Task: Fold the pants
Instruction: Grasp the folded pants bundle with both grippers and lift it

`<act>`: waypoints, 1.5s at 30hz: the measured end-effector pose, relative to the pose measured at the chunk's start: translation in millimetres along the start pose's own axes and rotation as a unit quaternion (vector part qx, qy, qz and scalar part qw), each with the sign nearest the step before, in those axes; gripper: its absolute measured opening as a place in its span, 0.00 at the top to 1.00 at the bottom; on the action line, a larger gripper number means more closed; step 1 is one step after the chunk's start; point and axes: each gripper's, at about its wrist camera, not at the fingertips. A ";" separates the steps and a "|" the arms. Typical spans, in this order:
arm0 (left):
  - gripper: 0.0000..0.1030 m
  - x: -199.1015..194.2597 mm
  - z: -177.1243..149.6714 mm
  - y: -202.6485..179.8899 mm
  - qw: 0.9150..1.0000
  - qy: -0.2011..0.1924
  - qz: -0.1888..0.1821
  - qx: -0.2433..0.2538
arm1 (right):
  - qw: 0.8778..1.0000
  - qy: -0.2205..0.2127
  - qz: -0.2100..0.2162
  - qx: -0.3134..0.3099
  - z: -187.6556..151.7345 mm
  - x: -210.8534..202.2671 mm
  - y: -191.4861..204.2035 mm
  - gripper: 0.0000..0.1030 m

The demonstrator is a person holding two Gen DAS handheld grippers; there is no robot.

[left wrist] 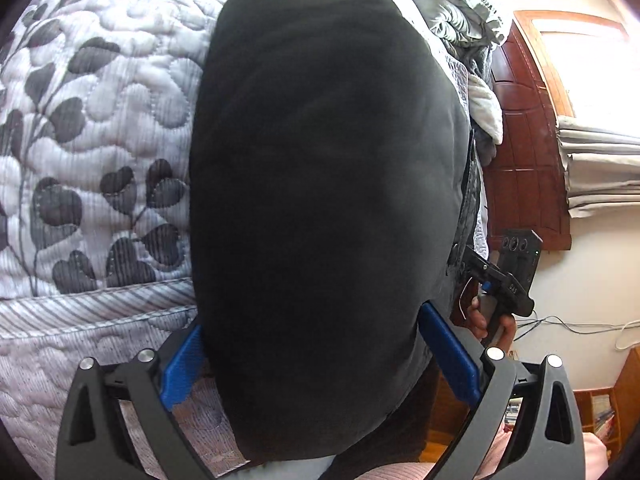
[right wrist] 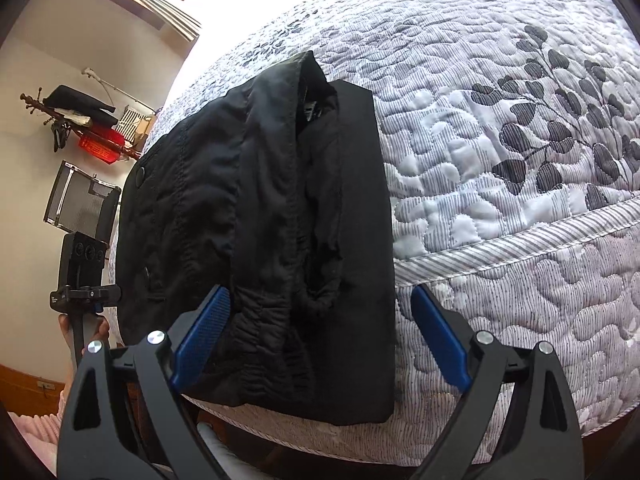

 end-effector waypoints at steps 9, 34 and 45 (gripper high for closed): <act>0.04 12.4 4.3 3.7 1.000 0.015 -0.013 -0.009 | 0.997 0.030 0.061 0.027 -0.2 15.6 -13.6 0.10; 0.04 30.5 12.7 -16.4 0.999 0.001 -0.039 -0.031 | 0.984 0.027 0.176 0.027 3.4 15.0 -26.5 0.44; 0.37 23.6 16.0 -10.6 0.998 -0.039 -0.020 -0.052 | 0.988 -0.044 0.139 -0.041 23.2 -33.1 18.8 0.62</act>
Point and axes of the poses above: each gripper's, at about its wrist camera, not at the fingertips, and x roughly the way its jaws point, y to its left, z to its top, and after that the axes turned 13 degrees about -z, right-handed
